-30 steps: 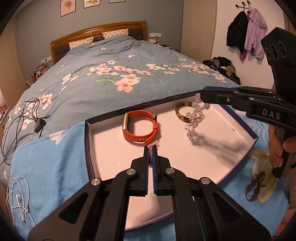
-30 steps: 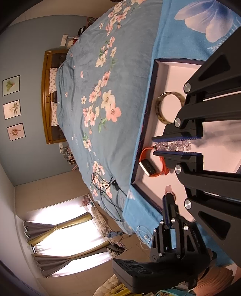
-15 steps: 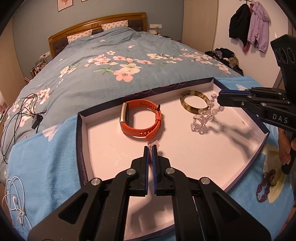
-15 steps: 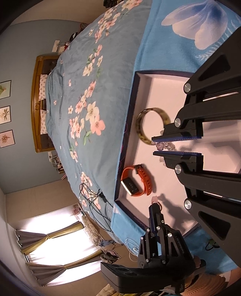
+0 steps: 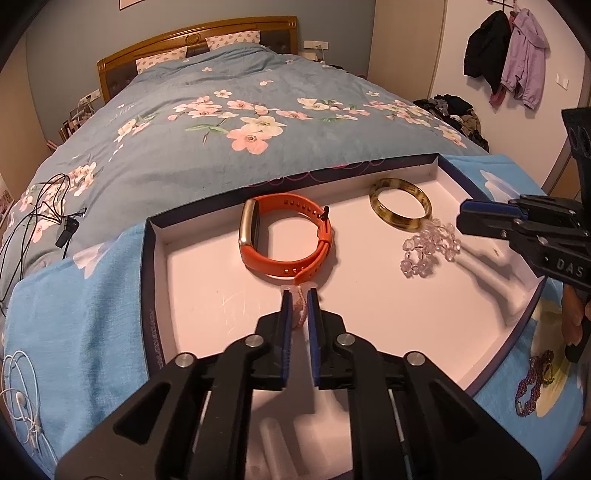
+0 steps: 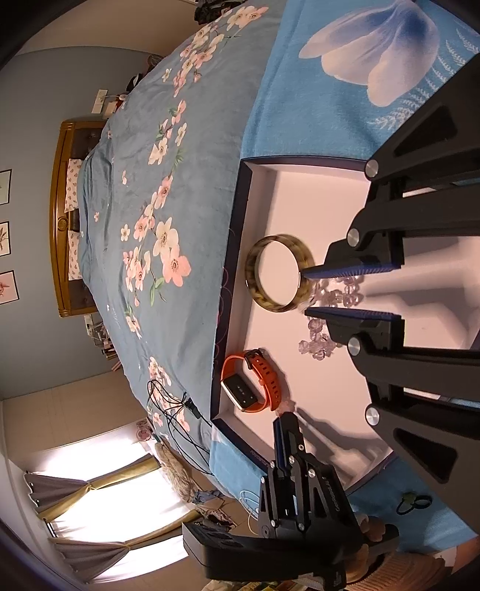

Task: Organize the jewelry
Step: 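Lower the bead bracelet into the box and open the right gripper while the left gripper releases the pink clip, then move the right gripper to the purple beaded bracelet and grasp it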

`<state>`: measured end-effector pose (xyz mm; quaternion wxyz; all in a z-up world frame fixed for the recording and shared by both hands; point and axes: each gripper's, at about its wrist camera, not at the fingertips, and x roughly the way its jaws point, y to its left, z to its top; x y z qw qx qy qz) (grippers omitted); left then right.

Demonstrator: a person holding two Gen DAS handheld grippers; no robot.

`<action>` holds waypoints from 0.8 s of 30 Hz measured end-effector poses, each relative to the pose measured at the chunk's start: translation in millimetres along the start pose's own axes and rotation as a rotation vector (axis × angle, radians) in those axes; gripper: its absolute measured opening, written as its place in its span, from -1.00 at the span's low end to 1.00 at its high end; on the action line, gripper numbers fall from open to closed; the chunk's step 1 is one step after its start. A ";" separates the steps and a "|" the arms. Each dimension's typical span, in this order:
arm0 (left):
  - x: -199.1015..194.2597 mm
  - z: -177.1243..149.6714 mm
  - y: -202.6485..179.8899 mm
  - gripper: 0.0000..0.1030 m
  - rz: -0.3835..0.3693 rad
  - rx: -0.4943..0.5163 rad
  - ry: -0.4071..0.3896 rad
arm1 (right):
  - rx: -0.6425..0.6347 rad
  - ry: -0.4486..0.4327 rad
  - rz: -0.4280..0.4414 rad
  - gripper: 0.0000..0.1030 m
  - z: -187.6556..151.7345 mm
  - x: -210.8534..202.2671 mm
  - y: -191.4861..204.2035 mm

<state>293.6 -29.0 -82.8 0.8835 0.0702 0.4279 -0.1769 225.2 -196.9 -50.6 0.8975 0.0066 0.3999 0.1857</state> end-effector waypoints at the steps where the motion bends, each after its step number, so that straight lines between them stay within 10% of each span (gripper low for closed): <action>1: 0.7 0.6 0.4 -0.78 0.005 -0.002 -0.001 | 0.003 -0.001 0.000 -0.67 -0.2 -0.7 0.0; 11: -42.8 -2.4 -0.2 -0.03 0.072 0.001 -0.137 | 0.004 -0.048 0.018 -0.39 -16.4 -37.1 1.6; 24: -132.8 -58.7 -12.7 0.10 0.085 0.031 -0.274 | -0.096 -0.049 0.010 -0.33 -80.7 -101.8 20.8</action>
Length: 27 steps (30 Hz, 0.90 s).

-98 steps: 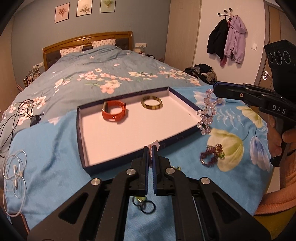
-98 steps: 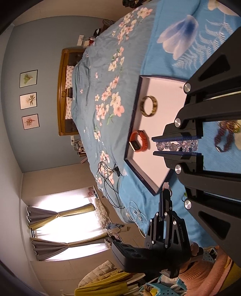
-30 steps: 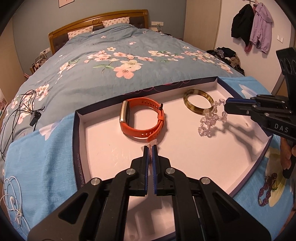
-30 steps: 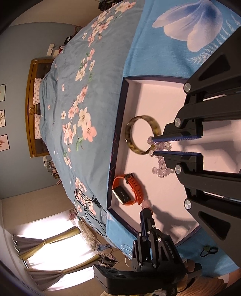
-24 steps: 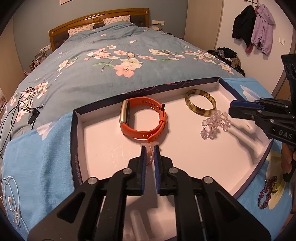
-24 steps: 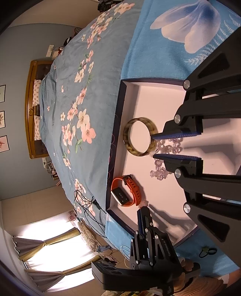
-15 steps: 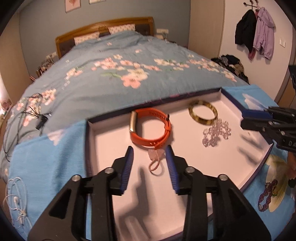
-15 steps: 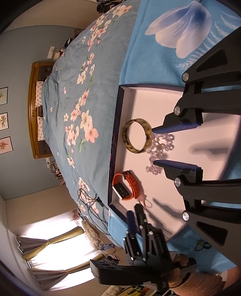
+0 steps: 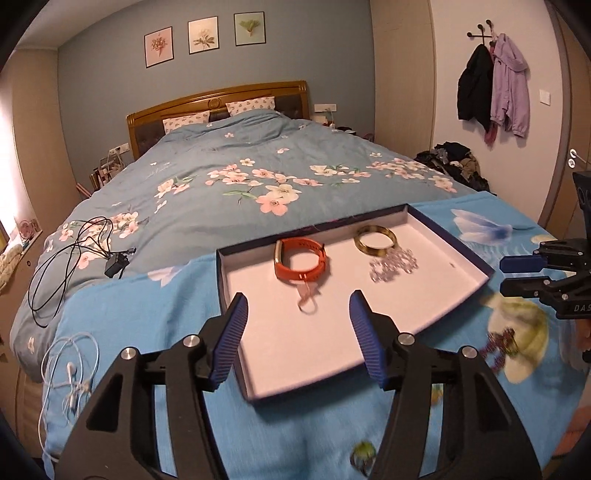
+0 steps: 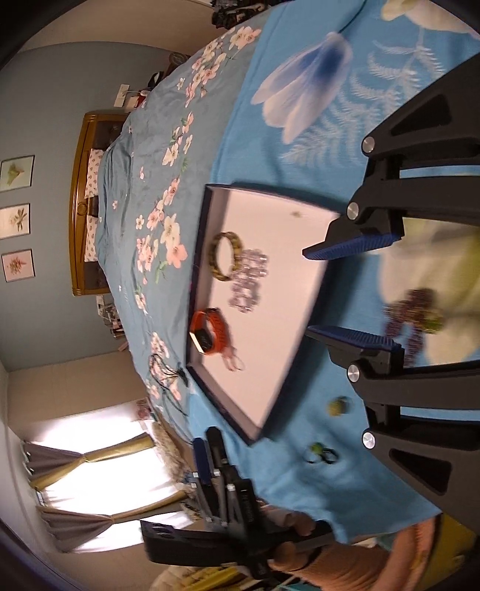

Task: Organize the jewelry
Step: 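Move the right gripper to the purple beaded bracelet and grasp it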

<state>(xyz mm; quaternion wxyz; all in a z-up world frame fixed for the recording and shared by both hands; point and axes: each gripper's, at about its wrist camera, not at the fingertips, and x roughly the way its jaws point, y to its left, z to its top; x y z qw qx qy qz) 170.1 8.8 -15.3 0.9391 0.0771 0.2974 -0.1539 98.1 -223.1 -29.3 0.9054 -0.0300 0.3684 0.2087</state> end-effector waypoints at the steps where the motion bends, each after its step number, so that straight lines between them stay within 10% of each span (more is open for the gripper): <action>1: -5.7 -4.9 -0.9 0.11 -0.003 -0.002 0.001 | -0.010 0.007 -0.001 -0.33 -5.3 -2.6 3.7; 20: -41.2 -72.6 -5.5 0.15 -0.043 -0.028 0.070 | -0.004 0.090 -0.005 -0.38 -59.7 -2.4 28.6; 27: -39.4 -81.2 -11.5 0.17 -0.063 -0.041 0.090 | 0.011 0.111 -0.032 -0.67 -63.7 4.8 28.2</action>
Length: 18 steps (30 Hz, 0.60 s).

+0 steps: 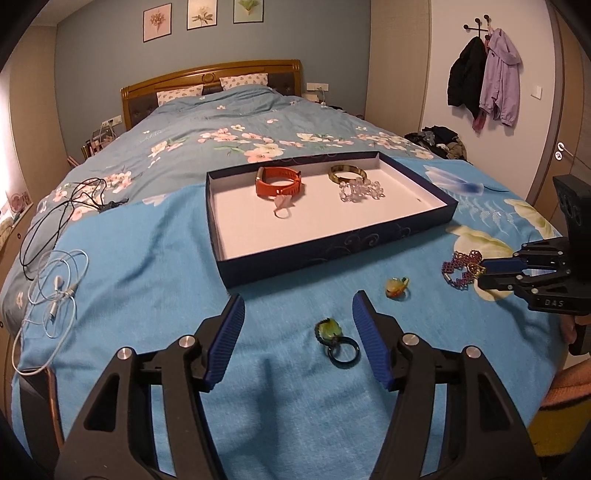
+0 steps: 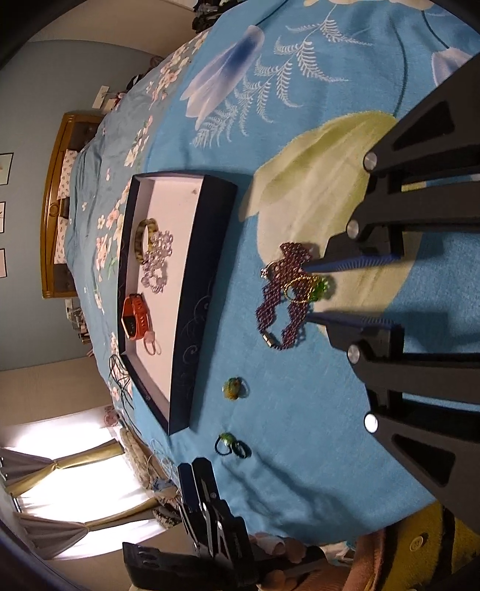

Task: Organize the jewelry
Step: 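Move the right gripper to the purple beaded bracelet and grasp it, then lift the purple bracelet with the right gripper while the left gripper grasps a black hair tie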

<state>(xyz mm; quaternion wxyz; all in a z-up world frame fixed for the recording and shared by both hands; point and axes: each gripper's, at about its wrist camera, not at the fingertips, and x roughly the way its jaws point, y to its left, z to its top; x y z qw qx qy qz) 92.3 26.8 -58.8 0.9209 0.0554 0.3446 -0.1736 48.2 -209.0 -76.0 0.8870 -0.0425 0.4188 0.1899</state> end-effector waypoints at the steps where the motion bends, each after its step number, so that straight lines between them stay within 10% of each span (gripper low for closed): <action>1: 0.4 -0.6 -1.0 0.17 -0.002 0.002 0.002 | 0.004 -0.001 0.003 -0.72 -0.3 -0.7 -0.7; 18: 6.7 -8.3 -6.8 0.17 -0.028 0.010 0.035 | -0.015 -0.021 0.068 -0.61 0.3 -16.0 2.4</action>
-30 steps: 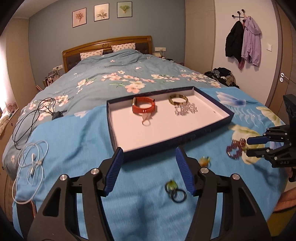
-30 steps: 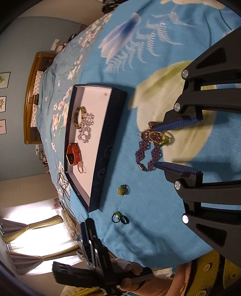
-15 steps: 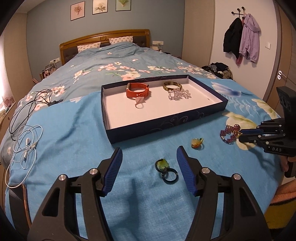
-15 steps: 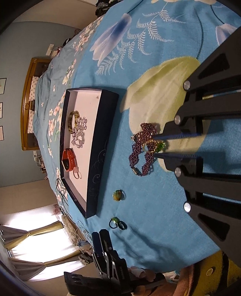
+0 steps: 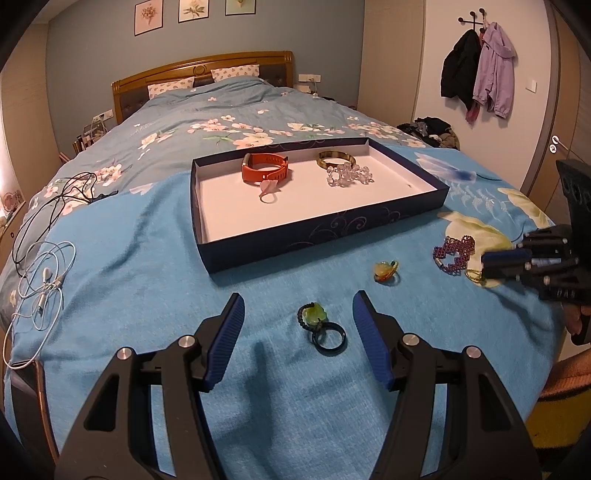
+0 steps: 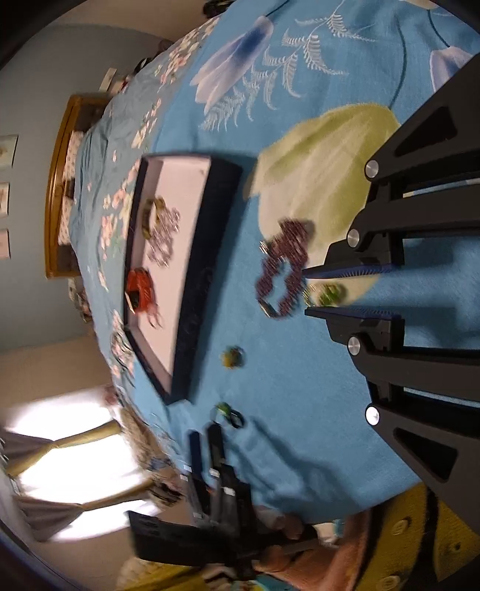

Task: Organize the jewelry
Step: 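Lift the purple bracelet with the right gripper while the left gripper grasps a black hair tie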

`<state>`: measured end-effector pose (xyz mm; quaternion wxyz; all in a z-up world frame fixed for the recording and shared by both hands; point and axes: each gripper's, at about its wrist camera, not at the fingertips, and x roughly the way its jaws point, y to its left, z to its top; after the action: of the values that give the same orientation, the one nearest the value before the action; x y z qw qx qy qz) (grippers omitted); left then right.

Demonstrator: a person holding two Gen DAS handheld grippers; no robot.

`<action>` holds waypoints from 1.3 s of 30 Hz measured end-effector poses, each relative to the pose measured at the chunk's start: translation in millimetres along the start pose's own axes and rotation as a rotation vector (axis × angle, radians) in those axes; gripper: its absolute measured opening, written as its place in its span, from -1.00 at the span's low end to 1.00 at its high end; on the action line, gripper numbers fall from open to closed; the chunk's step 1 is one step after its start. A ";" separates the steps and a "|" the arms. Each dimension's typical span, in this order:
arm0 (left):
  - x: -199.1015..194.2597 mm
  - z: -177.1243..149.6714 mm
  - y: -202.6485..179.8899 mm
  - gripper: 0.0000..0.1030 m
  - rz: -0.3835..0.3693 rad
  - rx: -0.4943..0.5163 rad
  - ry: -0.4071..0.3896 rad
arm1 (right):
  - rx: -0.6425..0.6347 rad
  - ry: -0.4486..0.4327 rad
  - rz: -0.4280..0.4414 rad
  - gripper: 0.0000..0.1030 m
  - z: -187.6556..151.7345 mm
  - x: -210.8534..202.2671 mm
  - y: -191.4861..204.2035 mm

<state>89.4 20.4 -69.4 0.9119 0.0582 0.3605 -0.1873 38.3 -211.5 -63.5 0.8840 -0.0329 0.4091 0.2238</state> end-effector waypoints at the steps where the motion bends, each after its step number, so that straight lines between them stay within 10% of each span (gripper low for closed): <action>1: 0.0 -0.2 0.3 0.17 -0.001 -0.001 0.001 | 0.017 -0.009 -0.012 -0.55 1.1 -0.7 -4.3; 20: 10.4 -5.2 -2.0 0.15 -0.053 0.021 0.059 | 0.067 -0.046 -0.037 -0.91 16.1 4.7 -17.8; 39: 20.4 -12.1 -6.8 -0.46 -0.041 -0.007 0.142 | 0.010 -0.130 0.016 -0.91 34.5 -12.9 5.5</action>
<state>92.7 11.0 -91.9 0.8802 0.0606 0.4262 -0.1998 53.1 -203.0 -30.4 0.9071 -0.0104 0.3519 0.2307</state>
